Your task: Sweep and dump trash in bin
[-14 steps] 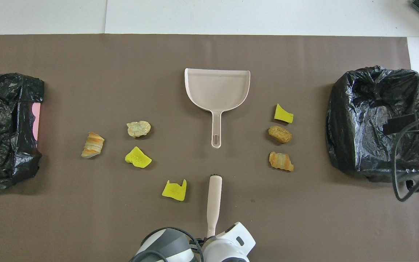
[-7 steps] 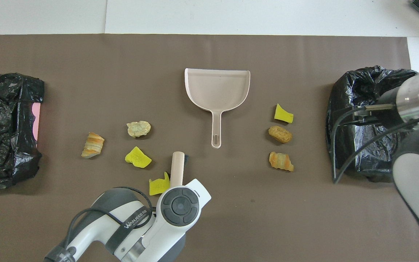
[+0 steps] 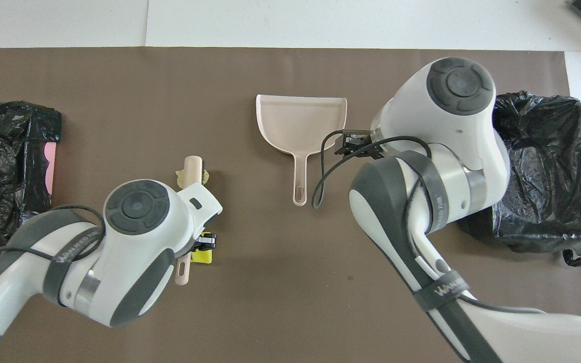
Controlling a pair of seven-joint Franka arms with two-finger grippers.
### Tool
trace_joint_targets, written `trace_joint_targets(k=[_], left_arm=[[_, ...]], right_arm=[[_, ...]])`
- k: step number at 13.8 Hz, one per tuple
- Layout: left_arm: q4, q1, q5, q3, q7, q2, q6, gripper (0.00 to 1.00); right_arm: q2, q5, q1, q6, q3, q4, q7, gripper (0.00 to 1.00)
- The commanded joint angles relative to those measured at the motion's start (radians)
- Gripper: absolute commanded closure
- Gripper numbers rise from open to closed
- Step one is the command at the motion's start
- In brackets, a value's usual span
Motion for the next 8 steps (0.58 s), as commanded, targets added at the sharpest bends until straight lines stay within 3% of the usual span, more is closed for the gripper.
trace_joint_targets(k=[1, 3, 5, 8], left_arm=[[0.0, 0.126, 0.015, -0.014, 0.033, -0.009, -0.012, 1.0], [-0.006, 0.236, 0.013, -0.012, 0.145, -0.006, 0.0, 1.0], [-0.021, 0.339, 0.015, -0.012, 0.235, -0.005, 0.032, 1.0], [-0.068, 0.405, 0.043, -0.012, 0.242, 0.001, 0.087, 1.0]], right_arm=[[0.084, 0.022, 0.046, 0.05, -0.003, 0.063, 0.071, 0.0], [0.113, 0.03, 0.087, 0.143, -0.002, 0.051, 0.091, 0.0], [0.115, 0.028, 0.123, 0.157, -0.002, 0.015, 0.09, 0.0], [0.092, 0.028, 0.134, 0.16, -0.002, -0.052, 0.059, 0.0]])
